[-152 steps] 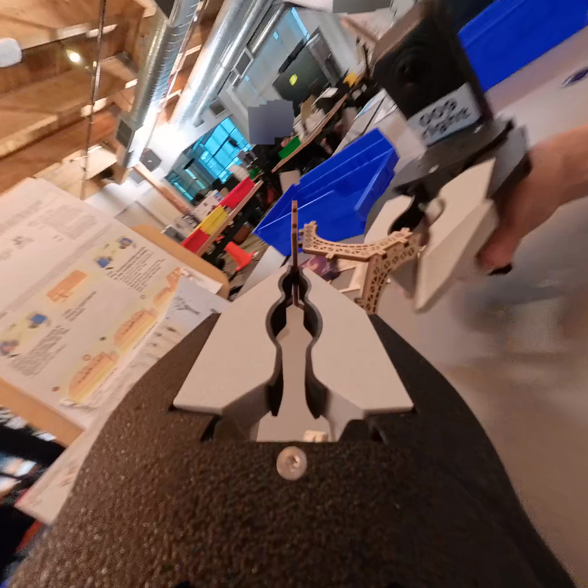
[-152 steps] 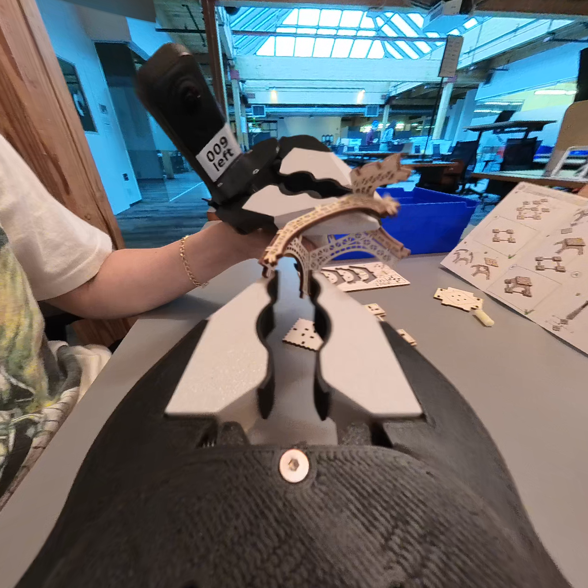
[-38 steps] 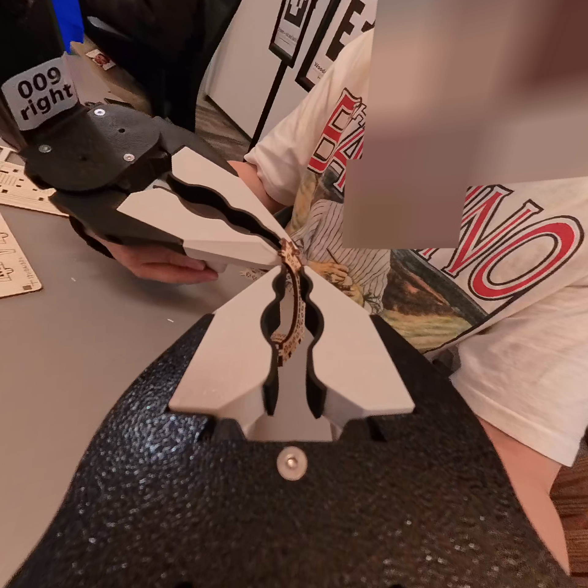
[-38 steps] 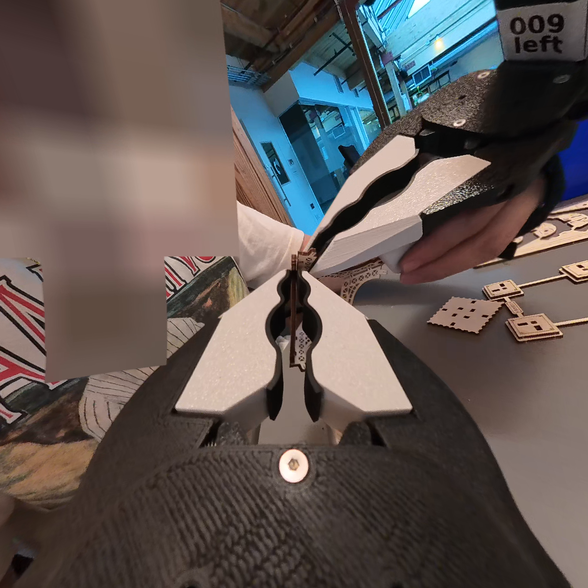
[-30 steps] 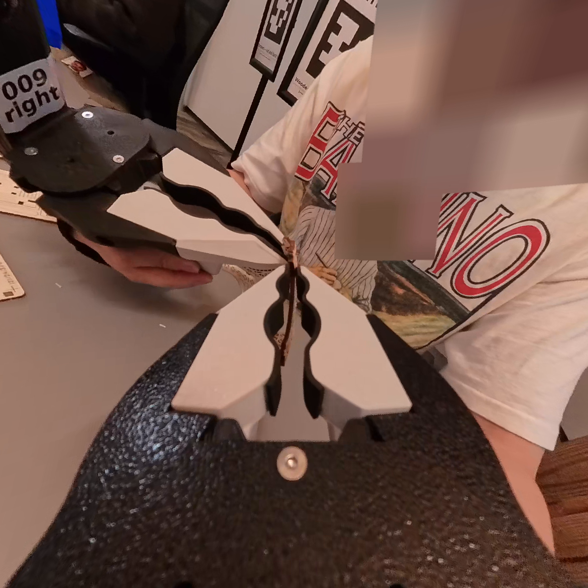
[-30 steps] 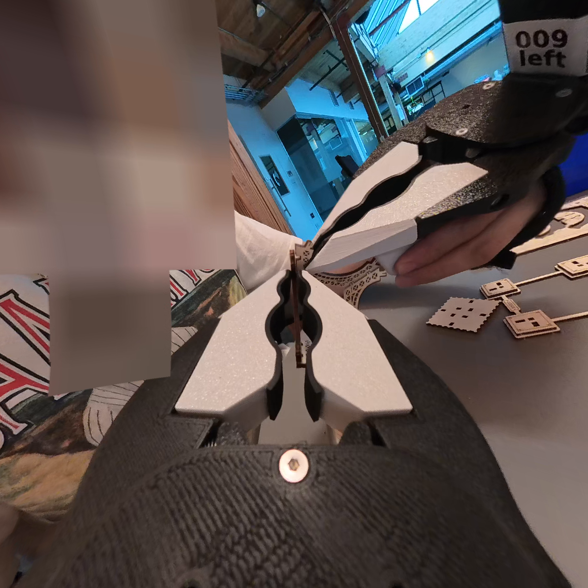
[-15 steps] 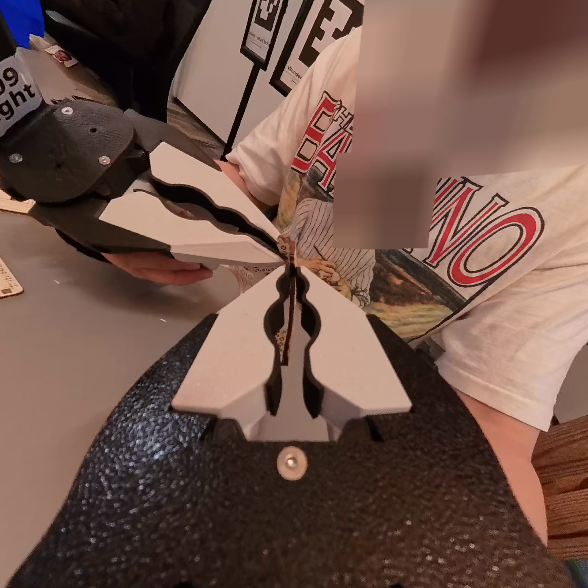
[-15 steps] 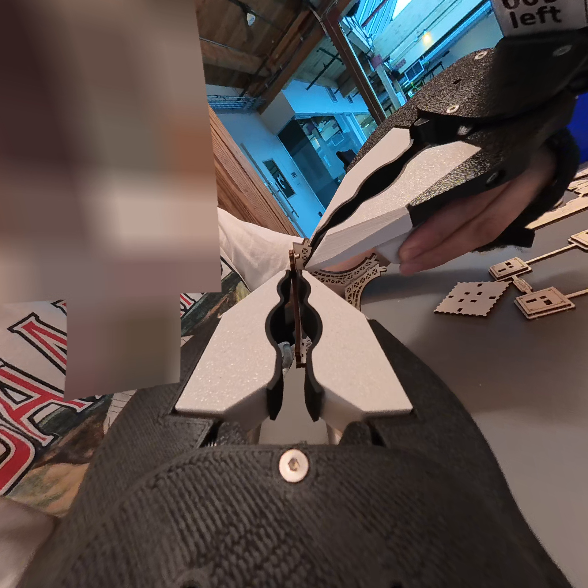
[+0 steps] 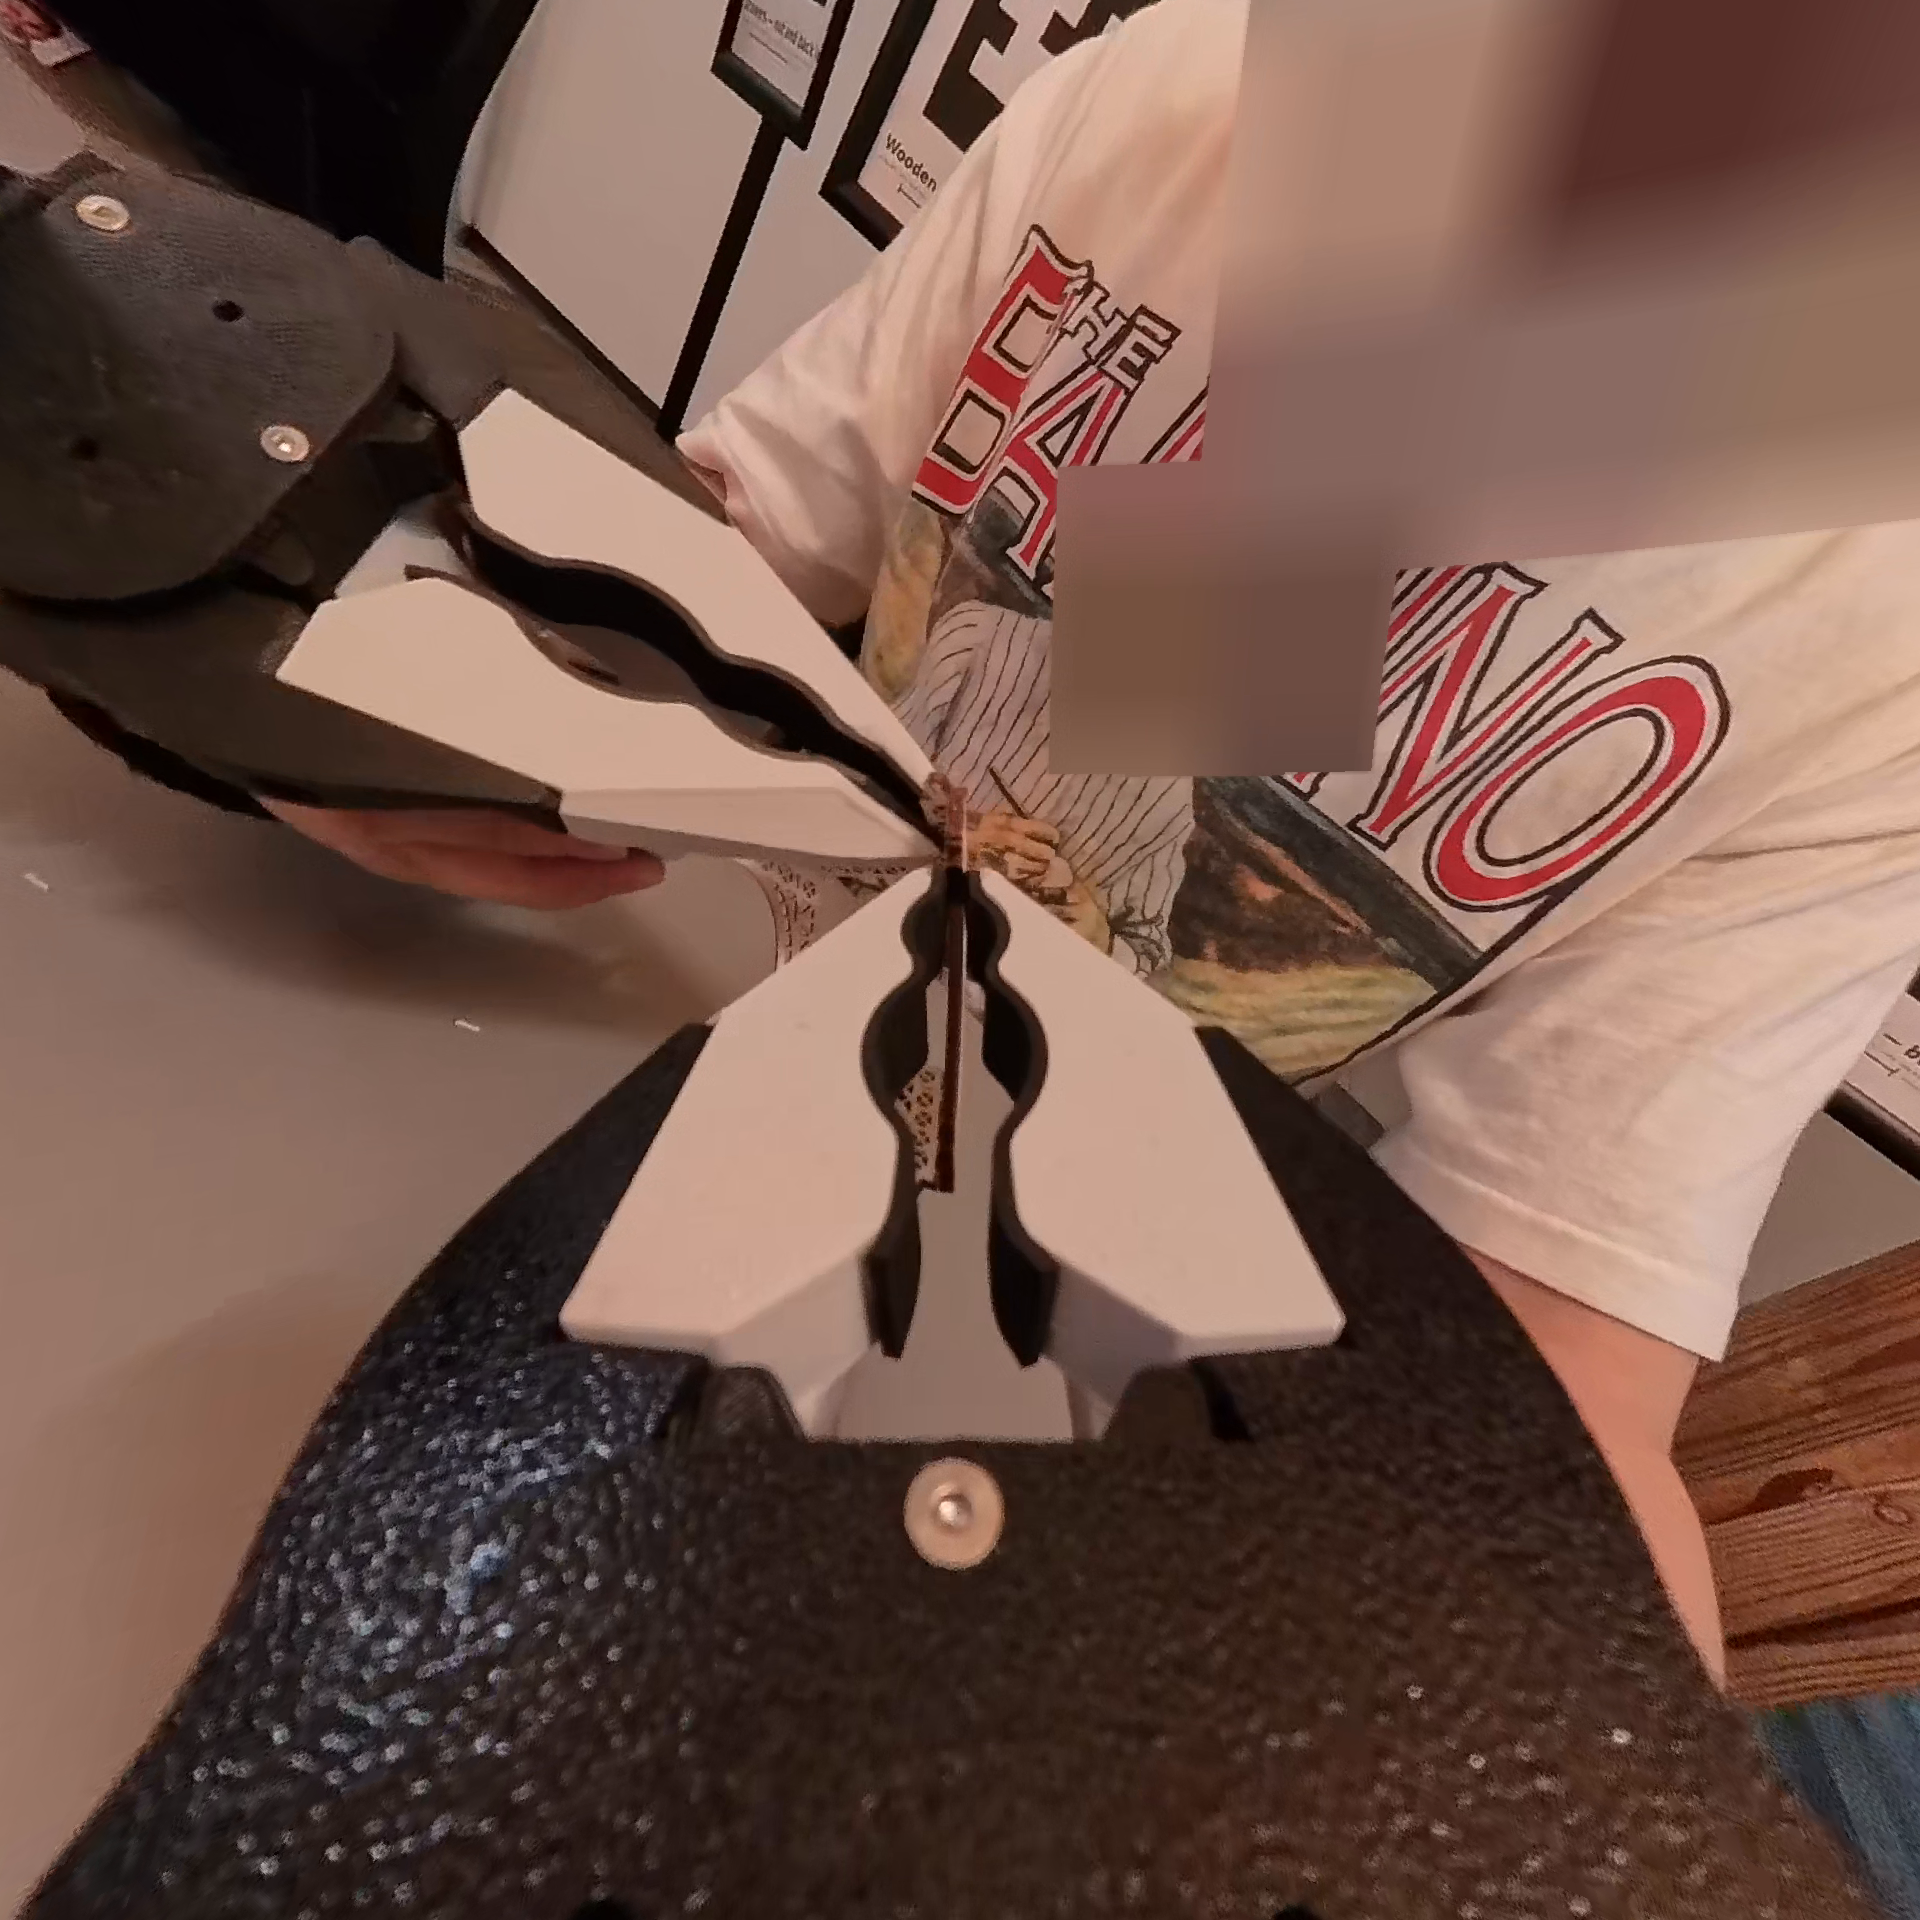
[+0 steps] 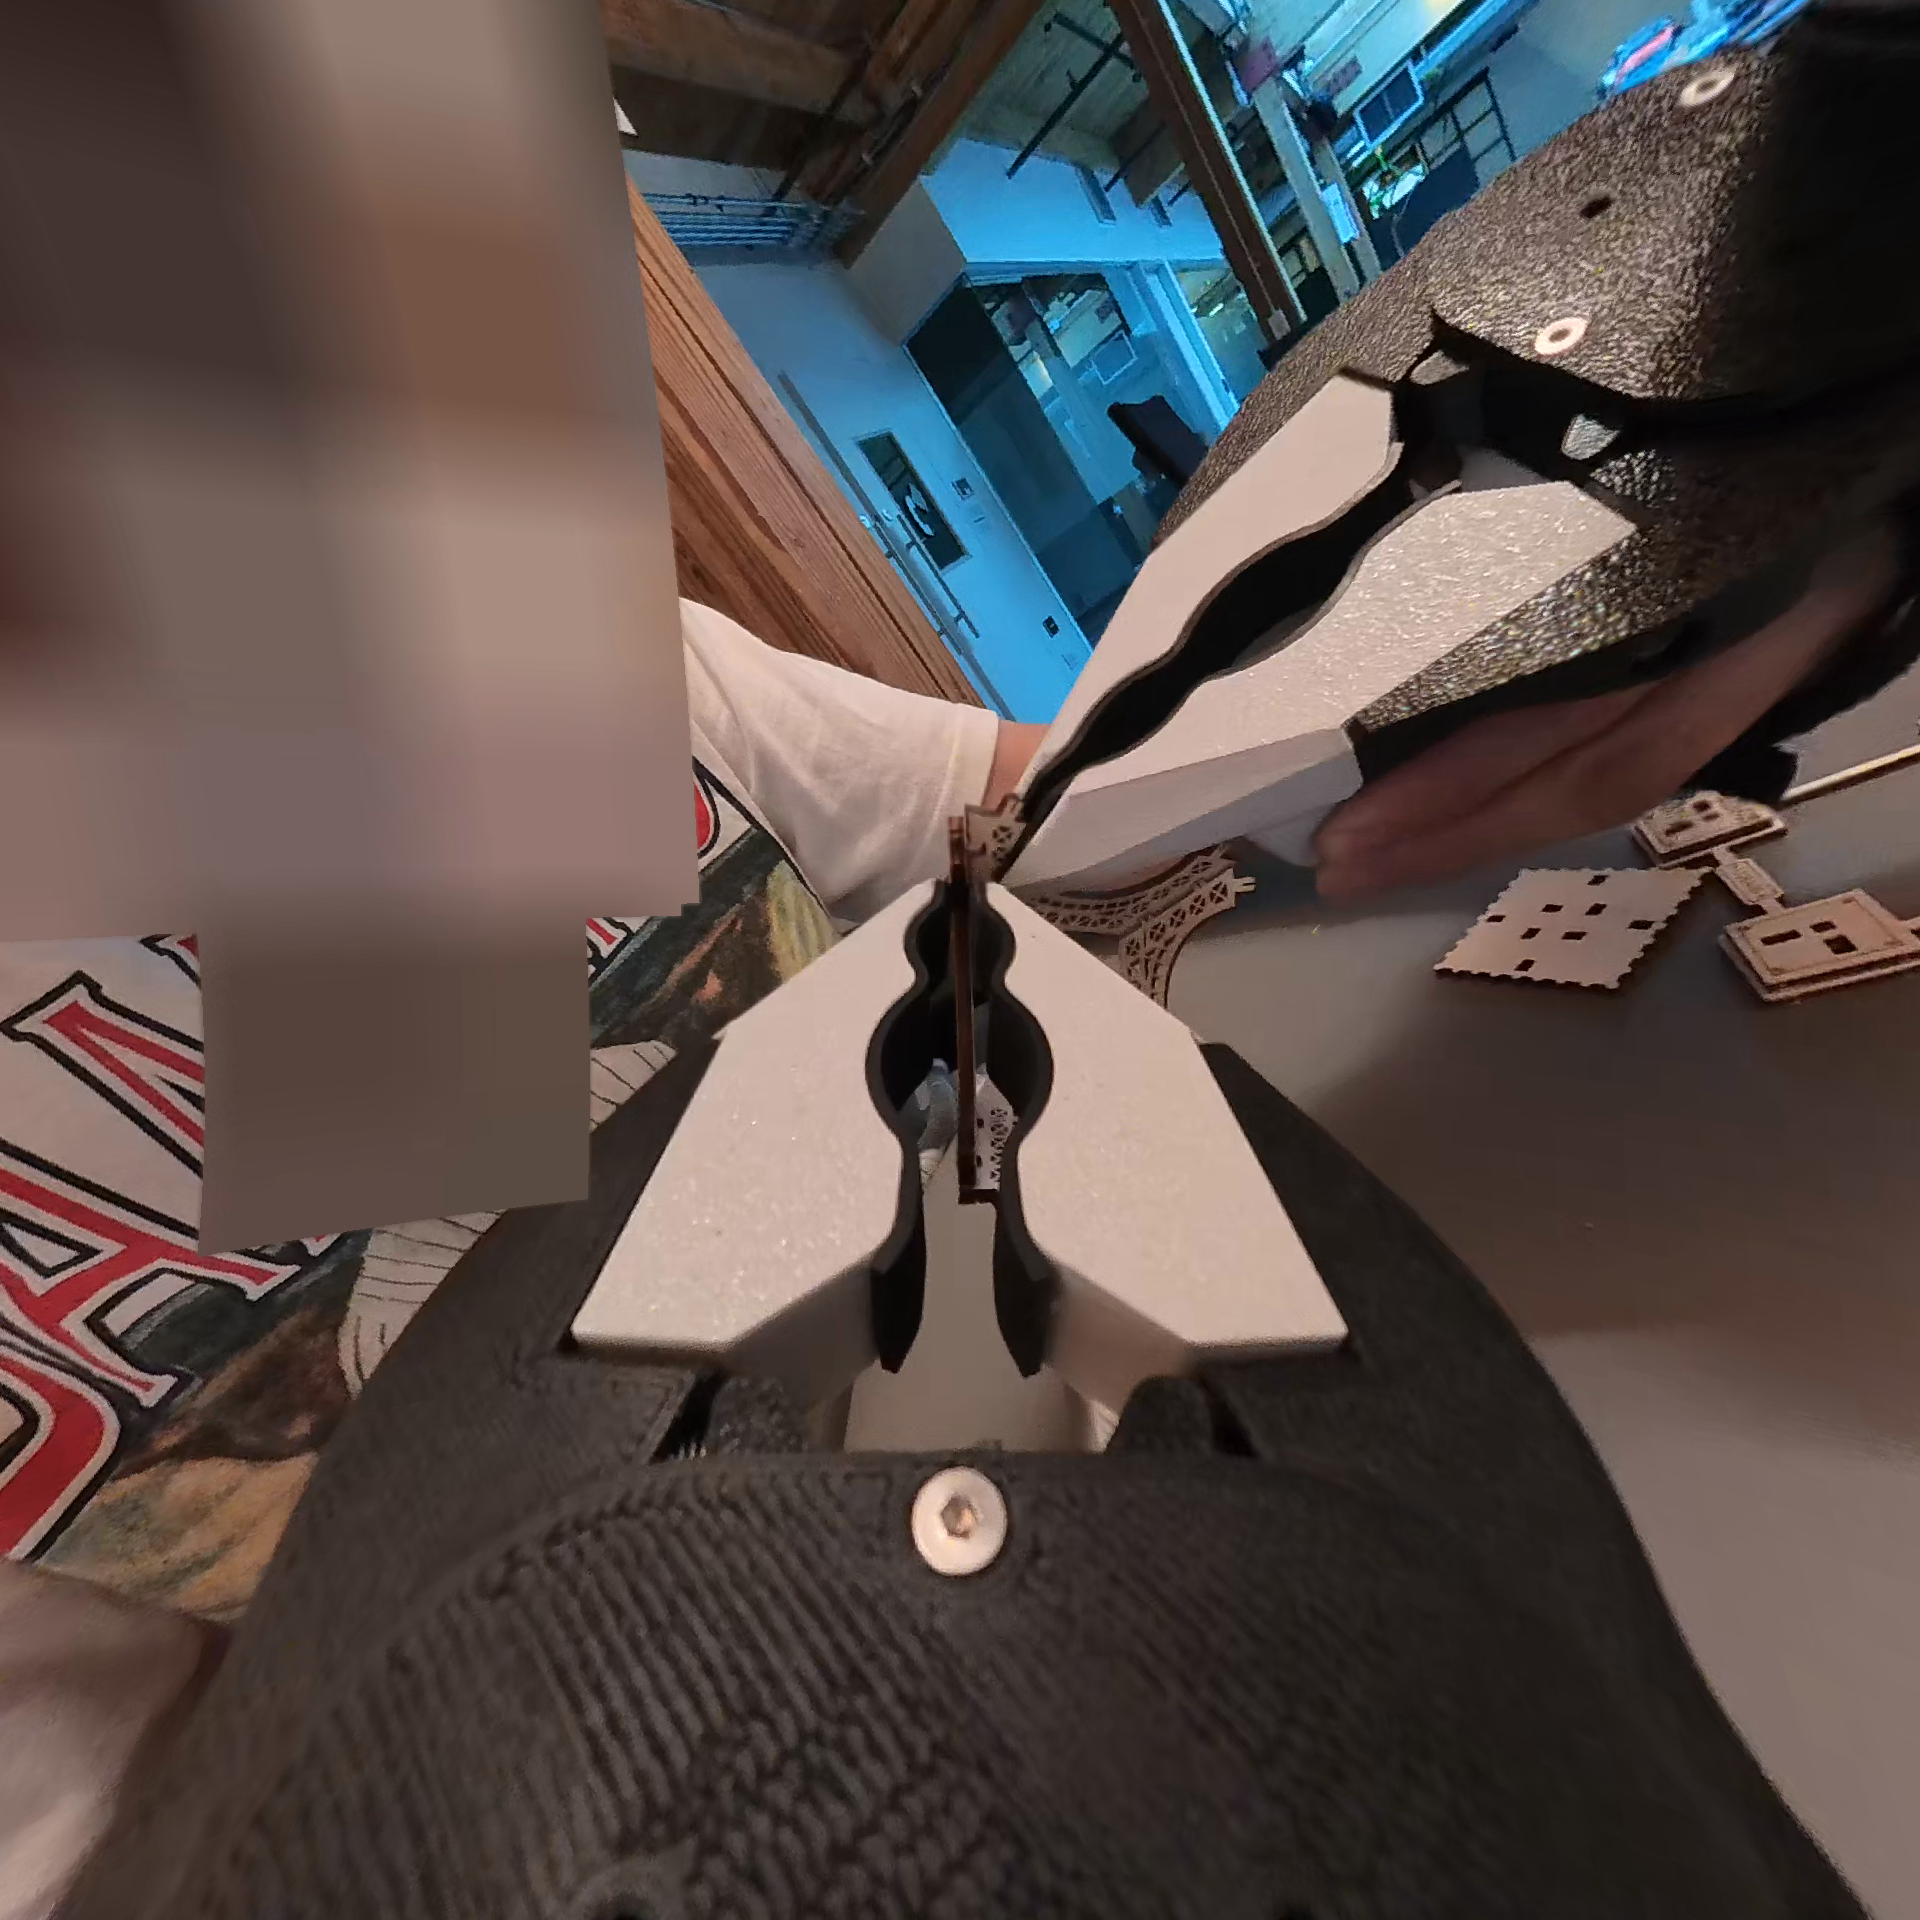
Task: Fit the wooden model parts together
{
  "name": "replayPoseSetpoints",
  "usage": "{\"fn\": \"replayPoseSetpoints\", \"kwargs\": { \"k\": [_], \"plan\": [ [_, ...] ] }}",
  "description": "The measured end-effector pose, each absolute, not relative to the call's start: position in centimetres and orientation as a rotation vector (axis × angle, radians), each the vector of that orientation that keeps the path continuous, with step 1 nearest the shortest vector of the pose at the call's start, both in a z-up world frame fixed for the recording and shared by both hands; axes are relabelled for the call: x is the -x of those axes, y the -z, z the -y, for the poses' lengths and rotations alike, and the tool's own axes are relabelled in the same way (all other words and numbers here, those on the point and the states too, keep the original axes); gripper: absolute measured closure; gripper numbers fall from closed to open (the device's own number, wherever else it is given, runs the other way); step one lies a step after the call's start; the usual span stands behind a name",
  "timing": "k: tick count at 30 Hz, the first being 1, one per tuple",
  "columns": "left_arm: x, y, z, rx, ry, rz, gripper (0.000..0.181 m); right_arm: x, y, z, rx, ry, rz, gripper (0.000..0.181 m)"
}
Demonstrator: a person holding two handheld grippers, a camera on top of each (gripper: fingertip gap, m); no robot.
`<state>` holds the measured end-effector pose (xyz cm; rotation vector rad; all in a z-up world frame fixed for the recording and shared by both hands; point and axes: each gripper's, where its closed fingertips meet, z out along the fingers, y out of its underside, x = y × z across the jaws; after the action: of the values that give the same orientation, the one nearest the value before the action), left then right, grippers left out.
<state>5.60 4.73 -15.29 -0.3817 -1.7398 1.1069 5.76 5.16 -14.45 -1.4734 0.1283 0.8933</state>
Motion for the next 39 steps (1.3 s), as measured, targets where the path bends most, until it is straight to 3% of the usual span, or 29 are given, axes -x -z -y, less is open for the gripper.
{"fn": "replayPoseSetpoints", "kwargs": {
  "k": [24, 34, 39],
  "plan": [
    [-5.5, 15.8, -4.7, 0.373, -1.055, 1.792, 0.181, -6.0, 15.0, -5.1, 1.479, -0.939, -0.174, 0.181],
    [-7.1, 15.1, -4.4, 0.307, -1.161, 1.780, 0.181, -8.2, 14.4, -4.9, 1.423, -0.809, -0.249, 0.171],
    [-7.6, 15.1, -4.4, 0.268, -1.174, 1.778, 0.181, -8.6, 14.0, -4.8, 1.408, -0.749, -0.227, 0.179]
  ]
}}
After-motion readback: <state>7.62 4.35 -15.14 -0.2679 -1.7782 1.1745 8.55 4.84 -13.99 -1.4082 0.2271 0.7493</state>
